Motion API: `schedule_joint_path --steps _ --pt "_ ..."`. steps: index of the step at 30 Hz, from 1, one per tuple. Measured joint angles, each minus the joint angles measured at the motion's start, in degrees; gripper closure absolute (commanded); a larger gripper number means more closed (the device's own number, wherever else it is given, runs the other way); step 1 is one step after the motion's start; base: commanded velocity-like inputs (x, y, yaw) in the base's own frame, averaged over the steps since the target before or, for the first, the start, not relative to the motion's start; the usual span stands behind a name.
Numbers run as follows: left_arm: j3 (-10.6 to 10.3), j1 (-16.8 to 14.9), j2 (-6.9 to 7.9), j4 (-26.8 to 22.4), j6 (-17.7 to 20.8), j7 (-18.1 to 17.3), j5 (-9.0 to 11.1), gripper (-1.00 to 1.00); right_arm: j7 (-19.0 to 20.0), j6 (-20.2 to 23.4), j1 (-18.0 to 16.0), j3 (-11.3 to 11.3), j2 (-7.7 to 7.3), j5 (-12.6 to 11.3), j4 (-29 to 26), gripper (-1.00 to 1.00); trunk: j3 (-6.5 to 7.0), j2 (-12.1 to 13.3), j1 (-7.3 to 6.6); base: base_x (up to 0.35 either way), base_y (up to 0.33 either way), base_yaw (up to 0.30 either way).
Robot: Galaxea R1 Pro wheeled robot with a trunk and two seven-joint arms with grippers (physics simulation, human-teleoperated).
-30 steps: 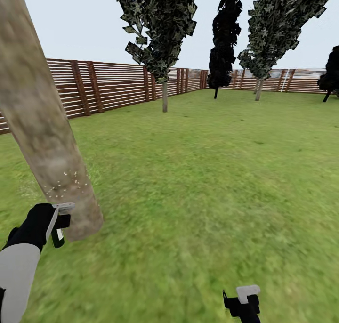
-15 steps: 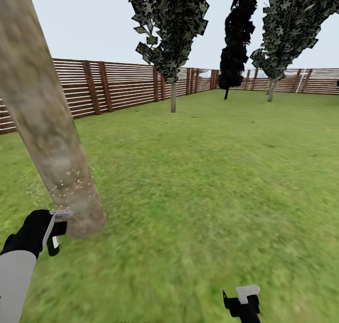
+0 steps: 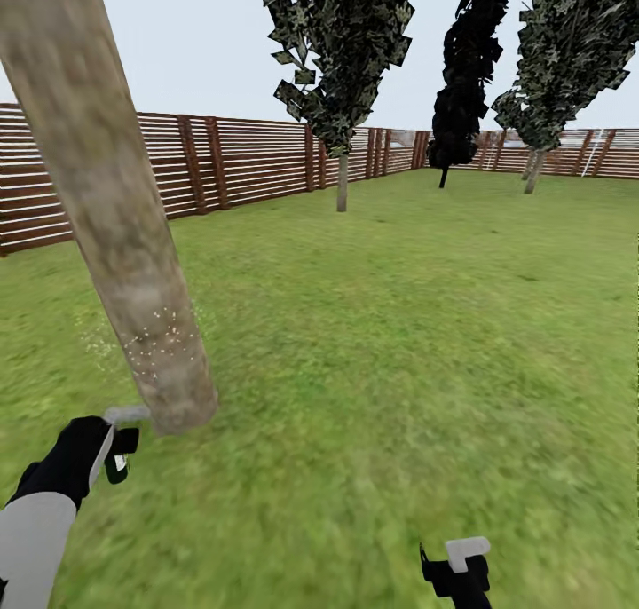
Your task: In the garden, pick up the pesticide atomizer on the floor and spray pesticide onto both trees until each tree trunk is fully covered.
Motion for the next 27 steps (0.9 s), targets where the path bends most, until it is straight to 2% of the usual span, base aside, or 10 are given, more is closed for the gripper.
schedule_joint_path --steps 2,5,7,10,14,19,20,21,22,27 --pt "-1.8 3.9 0.20 3.1 -9.7 -3.3 0.0 1.00 0.2 0.1 0.0 0.0 0.00 0.0 -0.1 -1.00 0.01 0.0 0.00 -0.335 0.077 0.000" --pt "-10.7 6.2 1.10 7.0 -20.7 -16.9 -4.8 1.00 3.2 0.5 0.0 3.5 -0.01 4.4 -3.9 -1.00 0.01 0.0 0.00 -0.299 0.068 0.000" --pt "-12.9 6.4 1.20 7.6 -25.9 -25.3 -10.2 1.00 15.0 4.1 0.0 5.6 -0.02 9.2 -10.3 -1.00 0.02 0.0 -0.03 -0.067 0.014 0.000" --pt "-13.5 6.5 1.09 7.8 -32.8 -38.8 -17.5 1.00 35.7 10.8 -0.6 6.1 -0.05 10.0 -20.2 -1.00 0.02 0.0 -0.04 -0.012 0.003 0.000" --pt "-13.3 6.4 0.31 7.5 -37.4 -49.9 -24.9 1.00 51.8 12.6 -1.0 6.4 0.01 10.2 -27.3 -1.00 0.02 0.0 -0.04 -0.001 0.000 0.000" --pt "-13.2 6.3 -1.82 7.4 -37.6 -52.0 -29.3 1.00 53.9 12.7 -1.4 6.5 0.45 10.3 -28.0 -1.00 0.02 0.0 -0.04 0.000 0.000 0.000" --pt "-13.8 6.3 -2.91 7.5 -37.7 -52.0 -29.6 1.00 55.8 12.6 -1.5 9.5 1.12 10.9 -28.1 1.00 0.02 0.0 -0.04 0.000 0.000 0.000" --pt "-16.4 6.2 -3.82 7.5 -37.5 -52.1 -29.8 1.00 56.9 12.6 -1.9 14.1 1.66 11.4 -28.1 1.00 0.02 0.0 -0.04 0.000 0.000 0.000" --pt "-18.3 6.2 -4.13 7.5 -37.4 -52.2 -30.0 1.00 57.2 12.6 -2.2 16.0 1.86 11.5 -28.2 1.00 0.02 0.0 -0.04 0.000 0.000 0.000" --pt "-21.0 6.2 -5.94 7.6 -37.7 -52.3 -30.0 1.00 59.5 12.6 -3.6 18.3 4.05 11.5 -28.2 1.00 0.02 0.0 -0.04 0.000 0.000 0.000"
